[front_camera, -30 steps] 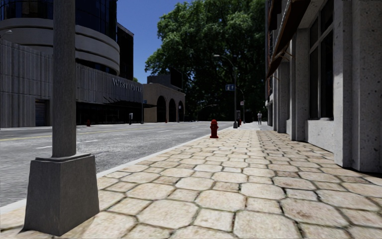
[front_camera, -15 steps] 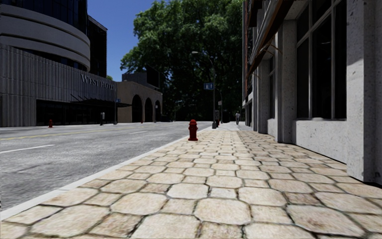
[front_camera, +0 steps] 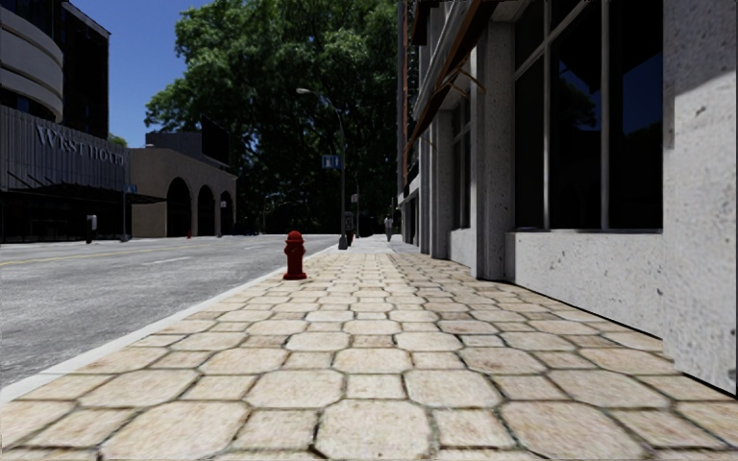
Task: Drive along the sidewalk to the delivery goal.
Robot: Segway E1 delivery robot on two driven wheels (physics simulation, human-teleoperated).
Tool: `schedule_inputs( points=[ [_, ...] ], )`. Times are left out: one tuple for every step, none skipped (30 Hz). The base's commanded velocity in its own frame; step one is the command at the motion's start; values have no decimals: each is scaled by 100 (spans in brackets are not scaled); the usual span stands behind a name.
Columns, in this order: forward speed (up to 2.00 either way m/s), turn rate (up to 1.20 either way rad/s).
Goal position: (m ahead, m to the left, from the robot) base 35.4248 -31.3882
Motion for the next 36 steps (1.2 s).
schedule_inputs(
  points=[
    [200,-49],
    [200,-49],
    [200,-49],
    [200,-49],
    [200,-49],
    [200,-49],
    [200,-49],
    [200,-49],
    [200,-49],
    [200,-36],
    [200,0],
    [200,0],
    [200,0],
    [200,0],
    [200,0],
    [200,0],
    [200,2],
    [200,9],
    [200,9],
    [200,19],
    [200,26],
    [200,35],
    [200,40],
    [200,46],
    [200,49],
    [200,50],
    [200,50],
    [200,50],
    [200,50],
    [200,50],
    [200,50],
    [200,50],
    [200,50],
    [200,50],
    [200,50],
    [200,50]
  ],
)
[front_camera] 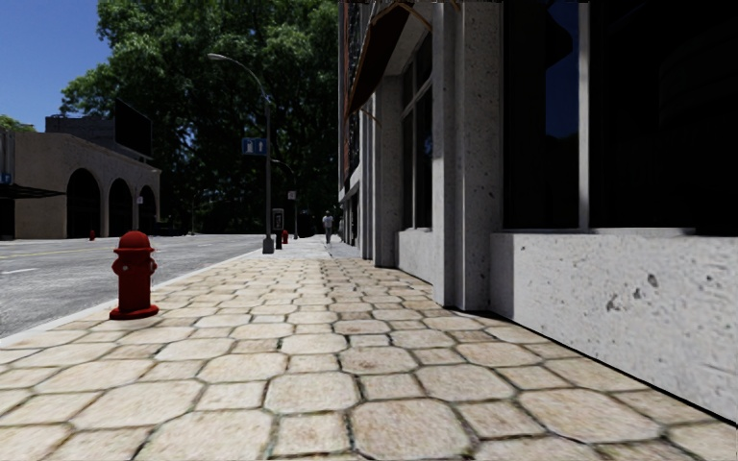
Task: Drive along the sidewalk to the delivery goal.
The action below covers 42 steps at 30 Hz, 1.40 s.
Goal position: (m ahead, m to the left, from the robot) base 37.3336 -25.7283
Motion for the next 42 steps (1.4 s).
schedule_inputs(
  points=[
    [200,50],
    [200,50],
    [200,50],
    [200,50],
    [200,50],
    [200,50],
    [200,50],
    [200,50],
    [200,50],
    [200,42],
    [200,33],
    [200,26],
    [200,19],
    [200,8],
    [200,0],
    [200,0],
    [200,0],
    [200,0],
    [200,0],
    [200,0],
    [200,0],
    [200,0],
    [200,0],
    [200,0],
    [200,0],
    [200,0],
    [200,0],
    [200,0],
    [200,0],
    [200,0],
    [200,0],
    [200,0],
    [200,0],
    [200,0],
    [200,0],
    [200,-14],
    [200,-25],
    [200,-29],
    [200,-29],
    [200,-29],
    [200,-28],
    [200,-12]
  ],
)
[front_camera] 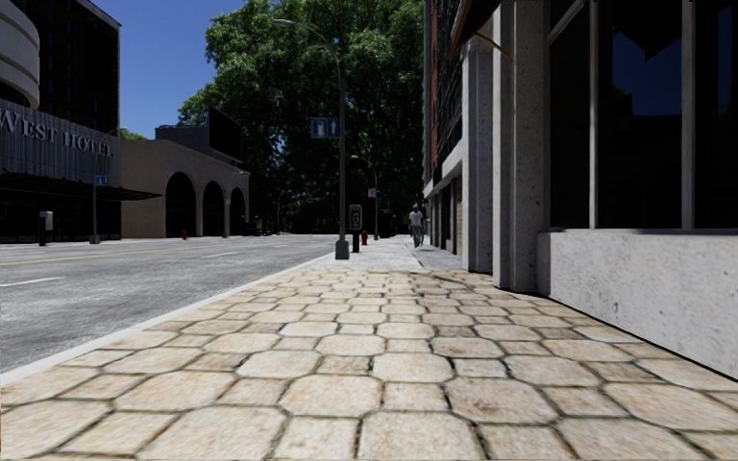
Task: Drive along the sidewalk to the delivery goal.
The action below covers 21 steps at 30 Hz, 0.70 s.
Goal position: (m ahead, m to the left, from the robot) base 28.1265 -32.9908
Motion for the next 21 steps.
schedule_inputs(
  points=[
    [200,0],
    [200,0],
    [200,0],
    [200,0],
    [200,0],
    [200,0],
    [200,0],
    [200,0],
    [200,0],
    [200,0],
    [200,0],
    [200,0],
    [200,0],
    [200,0],
    [200,0],
    [200,0],
    [200,0],
    [200,0],
    [200,0],
    [200,-11],
    [200,-19]
  ],
)
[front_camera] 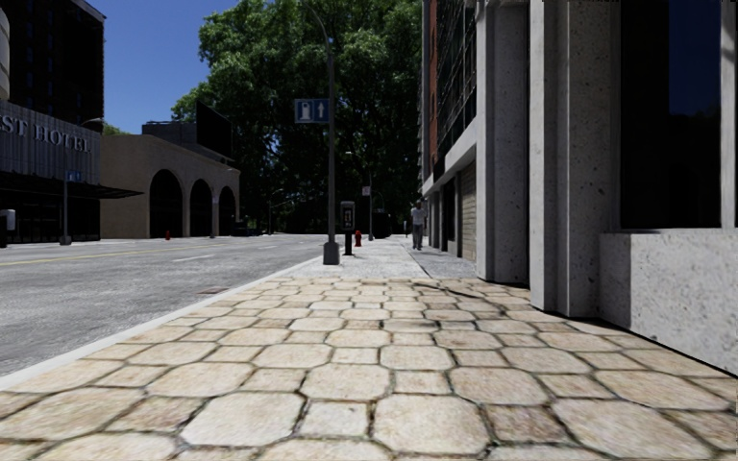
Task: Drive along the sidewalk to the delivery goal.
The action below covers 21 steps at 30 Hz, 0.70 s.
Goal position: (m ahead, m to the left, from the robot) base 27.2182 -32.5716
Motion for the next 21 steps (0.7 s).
schedule_inputs(
  points=[
    [200,-19],
    [200,-23],
    [200,-23],
    [200,-24],
    [200,-19],
    [200,-3],
    [200,0],
    [200,0],
    [200,0],
    [200,0],
    [200,0],
    [200,0],
    [200,0],
    [200,0],
    [200,0],
    [200,0],
    [200,0],
    [200,0],
    [200,0],
    [200,0],
    [200,0]
  ],
)
